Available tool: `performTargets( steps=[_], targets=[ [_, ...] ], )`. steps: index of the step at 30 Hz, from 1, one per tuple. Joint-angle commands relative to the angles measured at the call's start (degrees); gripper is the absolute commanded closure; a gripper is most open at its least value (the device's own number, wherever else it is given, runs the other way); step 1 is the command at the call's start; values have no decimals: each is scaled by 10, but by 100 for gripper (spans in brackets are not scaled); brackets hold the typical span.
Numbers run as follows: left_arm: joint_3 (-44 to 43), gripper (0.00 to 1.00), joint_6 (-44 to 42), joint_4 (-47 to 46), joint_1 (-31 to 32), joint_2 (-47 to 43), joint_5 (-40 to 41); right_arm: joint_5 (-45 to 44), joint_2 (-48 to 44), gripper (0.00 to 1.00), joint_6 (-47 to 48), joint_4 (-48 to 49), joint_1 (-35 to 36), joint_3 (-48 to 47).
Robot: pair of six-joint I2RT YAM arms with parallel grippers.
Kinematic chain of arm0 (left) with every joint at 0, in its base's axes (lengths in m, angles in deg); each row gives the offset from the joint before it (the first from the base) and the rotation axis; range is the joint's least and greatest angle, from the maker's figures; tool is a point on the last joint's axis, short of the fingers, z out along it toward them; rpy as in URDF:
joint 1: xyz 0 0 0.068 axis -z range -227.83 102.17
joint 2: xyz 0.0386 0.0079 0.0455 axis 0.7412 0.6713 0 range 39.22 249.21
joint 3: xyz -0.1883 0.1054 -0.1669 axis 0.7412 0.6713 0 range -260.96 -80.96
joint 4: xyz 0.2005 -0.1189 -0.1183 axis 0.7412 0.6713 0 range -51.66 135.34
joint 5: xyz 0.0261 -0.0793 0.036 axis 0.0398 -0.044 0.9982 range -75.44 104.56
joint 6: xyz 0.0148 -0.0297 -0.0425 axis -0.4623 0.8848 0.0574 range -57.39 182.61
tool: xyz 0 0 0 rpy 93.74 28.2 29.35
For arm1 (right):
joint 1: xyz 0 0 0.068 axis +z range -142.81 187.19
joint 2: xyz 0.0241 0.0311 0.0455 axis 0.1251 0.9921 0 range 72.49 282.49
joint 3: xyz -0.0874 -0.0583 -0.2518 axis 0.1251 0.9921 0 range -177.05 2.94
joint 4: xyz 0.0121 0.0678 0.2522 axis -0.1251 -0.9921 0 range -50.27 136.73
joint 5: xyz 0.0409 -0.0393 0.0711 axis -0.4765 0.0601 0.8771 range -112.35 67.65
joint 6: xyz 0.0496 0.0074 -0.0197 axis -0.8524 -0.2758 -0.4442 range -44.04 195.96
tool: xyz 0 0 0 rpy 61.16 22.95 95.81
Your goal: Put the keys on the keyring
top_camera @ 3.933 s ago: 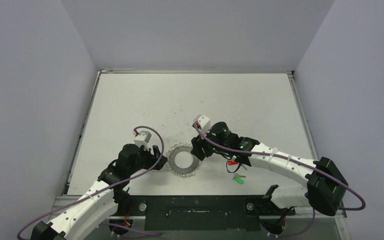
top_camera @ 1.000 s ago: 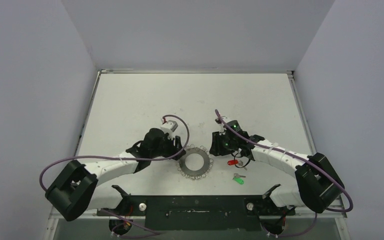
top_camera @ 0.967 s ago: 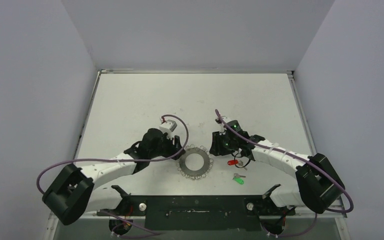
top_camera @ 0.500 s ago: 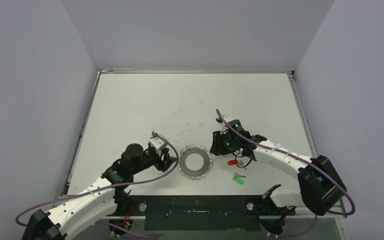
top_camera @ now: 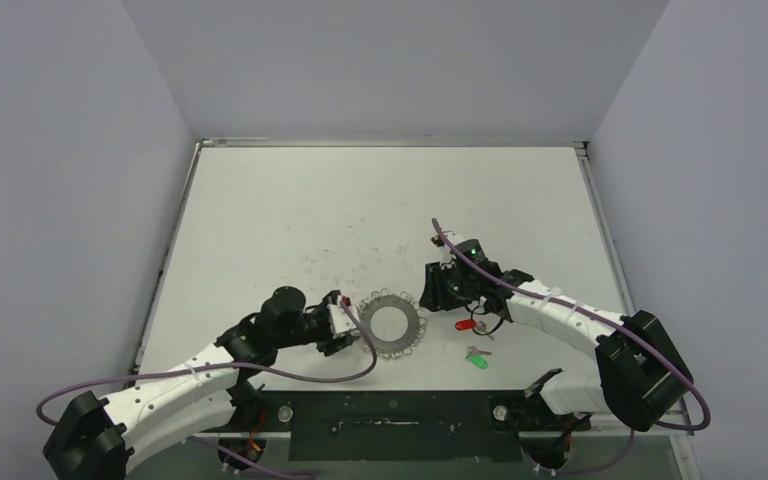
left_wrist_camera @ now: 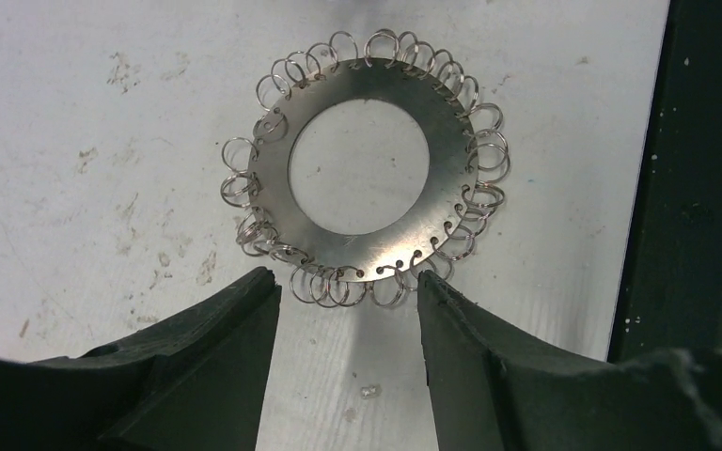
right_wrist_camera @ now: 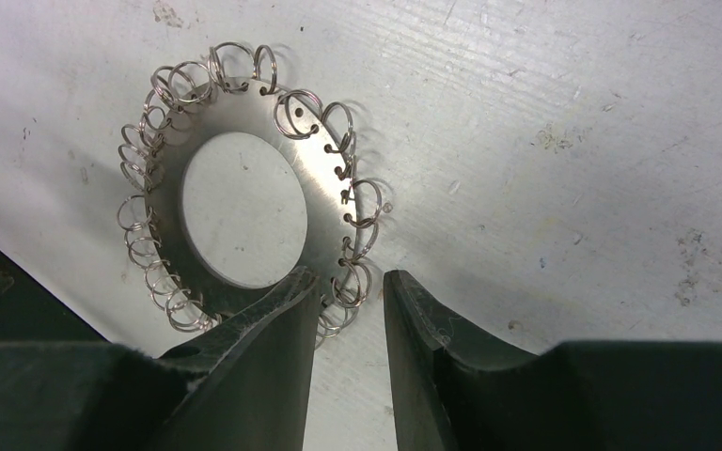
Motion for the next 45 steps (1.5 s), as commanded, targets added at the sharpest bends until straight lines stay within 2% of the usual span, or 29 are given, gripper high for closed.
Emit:
performTargets(
  steps=[1, 8, 12, 21, 25, 45],
  targets=[
    [-43, 47, -130, 54, 34, 19, 22, 3, -8, 67, 8, 11, -3, 3],
    [-30, 49, -188, 64, 87, 37, 83, 3, -6, 67, 10, 12, -4, 3],
    [-24, 53, -205, 64, 96, 41, 104, 2, -4, 67, 11, 11, -4, 1],
    [-13, 63, -240, 28, 105, 71, 82, 3, -1, 67, 12, 11, -4, -2],
    [-5, 65, -257, -1, 107, 89, 77, 2, -1, 67, 13, 9, -4, -1],
    [-32, 69, -326, 9, 116, 187, 77, 0, -13, 66, 14, 5, -6, 2]
  ],
)
